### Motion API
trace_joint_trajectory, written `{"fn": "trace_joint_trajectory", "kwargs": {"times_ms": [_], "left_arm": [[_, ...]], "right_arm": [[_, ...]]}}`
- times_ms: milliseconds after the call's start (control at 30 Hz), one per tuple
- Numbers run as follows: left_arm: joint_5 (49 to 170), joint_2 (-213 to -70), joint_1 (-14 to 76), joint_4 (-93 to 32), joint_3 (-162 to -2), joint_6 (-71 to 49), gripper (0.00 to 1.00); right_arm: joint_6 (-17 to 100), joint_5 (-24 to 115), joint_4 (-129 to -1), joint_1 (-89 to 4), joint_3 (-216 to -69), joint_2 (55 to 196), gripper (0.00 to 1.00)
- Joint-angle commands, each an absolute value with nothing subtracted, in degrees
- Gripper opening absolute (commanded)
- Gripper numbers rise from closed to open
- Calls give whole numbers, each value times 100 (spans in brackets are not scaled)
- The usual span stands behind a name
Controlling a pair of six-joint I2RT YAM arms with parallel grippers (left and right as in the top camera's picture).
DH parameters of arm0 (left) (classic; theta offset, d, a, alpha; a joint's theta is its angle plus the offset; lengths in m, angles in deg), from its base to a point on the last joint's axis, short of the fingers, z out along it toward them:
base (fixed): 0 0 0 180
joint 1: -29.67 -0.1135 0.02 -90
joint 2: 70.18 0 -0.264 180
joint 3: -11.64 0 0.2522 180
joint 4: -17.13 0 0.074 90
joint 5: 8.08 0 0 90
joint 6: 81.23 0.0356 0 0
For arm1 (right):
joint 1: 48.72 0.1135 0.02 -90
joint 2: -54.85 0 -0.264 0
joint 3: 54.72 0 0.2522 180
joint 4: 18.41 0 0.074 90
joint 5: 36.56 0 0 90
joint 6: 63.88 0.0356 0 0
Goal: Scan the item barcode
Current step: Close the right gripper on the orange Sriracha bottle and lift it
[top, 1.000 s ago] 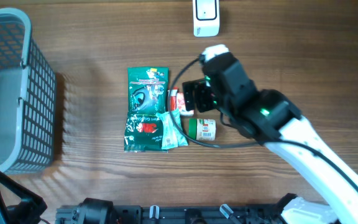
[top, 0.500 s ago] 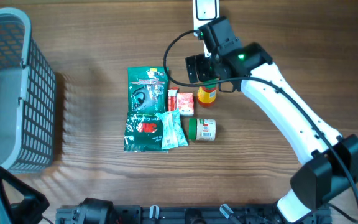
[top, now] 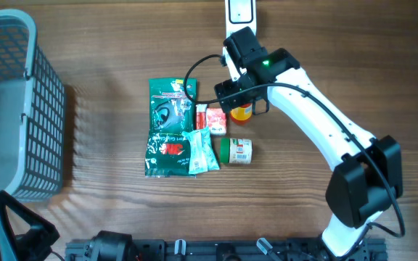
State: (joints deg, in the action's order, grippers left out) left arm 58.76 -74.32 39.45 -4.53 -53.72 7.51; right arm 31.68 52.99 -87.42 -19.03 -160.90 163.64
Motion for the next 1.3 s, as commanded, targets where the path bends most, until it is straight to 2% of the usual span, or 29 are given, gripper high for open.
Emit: {"fn": "trace_joint_trajectory", "kwargs": {"times_ms": [0,167,300,467,500,633,967,1133,1267], "left_arm": [[5802,-7343,3912,-455,-5334,696,100],[5802,-7343,3912,-455,-5334,696,100],[5802,-7343,3912,-455,-5334,696,100],[5802,-7343,3912,-453,-5334,696,100],[5802,-7340,3912,-449,-5334,696,100],[5802,-7340,3912,-429,-5334,694,100],[5802,-7340,3912,-433,-5334,694,100],[5802,-7340,3912,-433,-5334,694,100],[5804,-7288,3912,-433,-5334,692,100]], "right_arm": [[3059,5208,-8814,-1892,-16199,16589,80],[3059,5208,-8908,-1908,-16199,16606,72],[3059,5205,-8986,-1919,-16199,16606,55],[3059,5205,-9102,-1919,-16193,16606,44],[3090,5197,-9188,-1916,-16191,16606,38],[3157,5188,-9349,-1919,-16197,16606,26],[3938,4913,-10626,-1919,-17104,16552,21],[4187,3778,-11268,-1919,-17871,16547,17],[4443,3249,-11642,-1919,-18387,16508,17]]}}
